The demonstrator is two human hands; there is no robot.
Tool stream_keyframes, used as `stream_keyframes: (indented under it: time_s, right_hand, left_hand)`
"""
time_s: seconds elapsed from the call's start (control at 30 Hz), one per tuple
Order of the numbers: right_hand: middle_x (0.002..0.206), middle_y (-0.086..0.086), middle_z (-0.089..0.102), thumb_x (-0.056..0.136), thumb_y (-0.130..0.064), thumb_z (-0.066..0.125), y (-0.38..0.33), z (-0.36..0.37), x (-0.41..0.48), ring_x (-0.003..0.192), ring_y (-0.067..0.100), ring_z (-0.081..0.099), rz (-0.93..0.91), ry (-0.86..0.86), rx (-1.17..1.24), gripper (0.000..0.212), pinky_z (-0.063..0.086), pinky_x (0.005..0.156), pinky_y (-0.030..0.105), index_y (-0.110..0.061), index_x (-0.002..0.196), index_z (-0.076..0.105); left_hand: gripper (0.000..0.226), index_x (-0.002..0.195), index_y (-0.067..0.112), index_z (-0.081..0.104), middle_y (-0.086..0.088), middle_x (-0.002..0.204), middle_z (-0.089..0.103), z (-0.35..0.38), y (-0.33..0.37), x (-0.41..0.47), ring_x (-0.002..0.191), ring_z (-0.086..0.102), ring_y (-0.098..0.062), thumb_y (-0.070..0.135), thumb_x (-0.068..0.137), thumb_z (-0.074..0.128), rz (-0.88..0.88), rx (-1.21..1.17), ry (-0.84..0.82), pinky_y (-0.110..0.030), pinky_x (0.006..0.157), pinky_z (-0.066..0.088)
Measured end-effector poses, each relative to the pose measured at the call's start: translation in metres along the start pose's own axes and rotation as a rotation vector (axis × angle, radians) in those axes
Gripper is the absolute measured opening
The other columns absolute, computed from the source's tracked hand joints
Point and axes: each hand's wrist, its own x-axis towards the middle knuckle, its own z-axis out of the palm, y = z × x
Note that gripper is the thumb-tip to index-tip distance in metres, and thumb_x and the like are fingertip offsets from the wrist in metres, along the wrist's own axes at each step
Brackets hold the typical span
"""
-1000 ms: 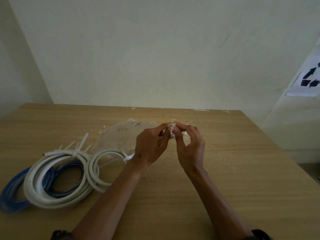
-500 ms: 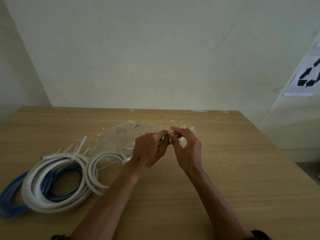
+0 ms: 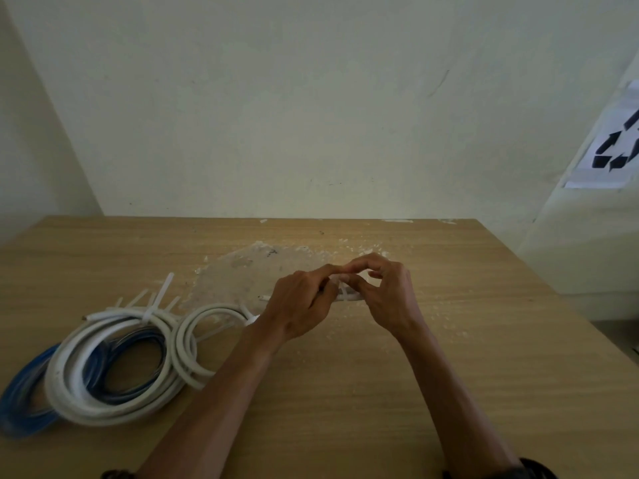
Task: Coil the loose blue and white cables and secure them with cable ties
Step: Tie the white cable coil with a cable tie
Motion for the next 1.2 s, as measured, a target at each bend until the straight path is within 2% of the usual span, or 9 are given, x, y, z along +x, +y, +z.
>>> stream_keyframes:
  time_s: [0.1, 0.23, 0.33, 0.67, 0.87, 0.97, 1.03, 1.13, 1.2]
  right_hand:
    - [0.095, -0.014, 0.071, 0.088, -0.021, 0.077, 0.005, -0.005, 0.001, 0.095, 0.003, 0.065, -0.03, -0.025, -0.011, 0.007, 0.047, 0.087, 0.026, -0.028, 0.091, 0.075]
    - [0.097, -0.008, 0.067, 0.086, -0.023, 0.078, 0.005, -0.008, 0.0, 0.095, 0.003, 0.061, -0.028, -0.021, 0.008, 0.006, 0.044, 0.083, 0.01, -0.02, 0.092, 0.077]
    - [0.099, -0.012, 0.071, 0.089, -0.017, 0.075, 0.005, -0.017, 0.002, 0.096, 0.004, 0.066, 0.074, -0.016, 0.135, 0.005, 0.048, 0.088, 0.025, -0.022, 0.089, 0.076]
    - [0.084, 0.003, 0.072, 0.096, -0.008, 0.065, -0.005, 0.0, -0.002, 0.079, 0.031, 0.068, 0.031, 0.293, 0.204, 0.009, 0.058, 0.072, 0.04, -0.014, 0.091, 0.069]
    - [0.066, -0.009, 0.066, 0.101, -0.007, 0.058, 0.009, -0.035, 0.03, 0.063, 0.01, 0.061, 0.144, 0.636, 0.372, 0.019, 0.053, 0.065, 0.032, -0.021, 0.09, 0.065]
    - [0.076, -0.003, 0.07, 0.1, -0.014, 0.062, 0.013, -0.041, 0.019, 0.068, 0.01, 0.067, 0.061, 0.415, 0.211, 0.005, 0.054, 0.066, 0.025, -0.015, 0.101, 0.067]
    - [0.084, -0.003, 0.074, 0.098, -0.03, 0.061, 0.007, -0.031, 0.0, 0.075, 0.008, 0.07, 0.008, 0.214, 0.146, 0.019, 0.055, 0.069, 0.022, -0.015, 0.104, 0.071]
    - [0.086, -0.012, 0.075, 0.093, -0.034, 0.067, 0.004, -0.021, -0.007, 0.082, 0.003, 0.07, -0.021, -0.055, 0.08, 0.016, 0.053, 0.077, 0.021, -0.021, 0.096, 0.076]
    - [0.082, -0.015, 0.073, 0.092, -0.024, 0.072, 0.004, -0.017, -0.005, 0.08, 0.001, 0.068, -0.075, -0.068, 0.024, 0.004, 0.049, 0.079, 0.019, -0.022, 0.091, 0.076]
  left_hand:
    - [0.04, 0.132, 0.032, 0.062, 0.024, 0.065, 0.059, -0.003, 0.005, 0.0, 0.059, 0.06, 0.004, 0.047, 0.105, 0.038, 0.006, -0.078, -0.006, -0.014, 0.055, 0.041]
    - [0.034, 0.107, 0.031, 0.07, 0.025, 0.063, 0.057, -0.007, 0.003, 0.003, 0.059, 0.058, 0.006, 0.048, 0.103, 0.041, 0.0, -0.116, -0.009, -0.011, 0.054, 0.033]
    - [0.033, 0.099, 0.031, 0.069, 0.023, 0.063, 0.057, -0.003, 0.001, 0.002, 0.057, 0.057, 0.003, 0.051, 0.102, 0.042, 0.006, -0.107, -0.062, -0.017, 0.053, 0.035]
    - [0.027, 0.083, 0.029, 0.062, 0.021, 0.056, 0.049, 0.003, 0.014, 0.003, 0.047, 0.049, -0.003, 0.038, 0.103, 0.045, 0.063, -0.057, -0.071, -0.016, 0.05, 0.027]
    - [0.035, 0.096, 0.028, 0.072, 0.006, 0.075, 0.07, 0.02, 0.034, -0.025, 0.058, 0.044, -0.002, 0.039, 0.102, 0.039, 0.188, 0.069, -0.31, -0.023, 0.062, 0.036]
    - [0.032, 0.074, 0.036, 0.058, 0.012, 0.058, 0.057, 0.014, 0.034, -0.016, 0.048, 0.042, -0.002, 0.033, 0.104, 0.047, 0.108, -0.058, -0.132, -0.018, 0.053, 0.031]
    - [0.038, 0.067, 0.04, 0.047, 0.017, 0.053, 0.048, 0.009, 0.029, -0.007, 0.047, 0.047, -0.004, 0.031, 0.104, 0.048, 0.044, -0.099, -0.057, -0.014, 0.05, 0.028]
    - [0.033, 0.072, 0.034, 0.056, 0.024, 0.054, 0.049, 0.01, 0.024, -0.009, 0.051, 0.053, 0.001, 0.029, 0.104, 0.05, 0.031, -0.106, -0.04, -0.009, 0.051, 0.028]
    - [0.03, 0.077, 0.026, 0.064, 0.025, 0.055, 0.05, 0.01, 0.023, -0.01, 0.052, 0.054, 0.004, 0.028, 0.104, 0.051, 0.014, -0.127, -0.05, -0.009, 0.051, 0.029]
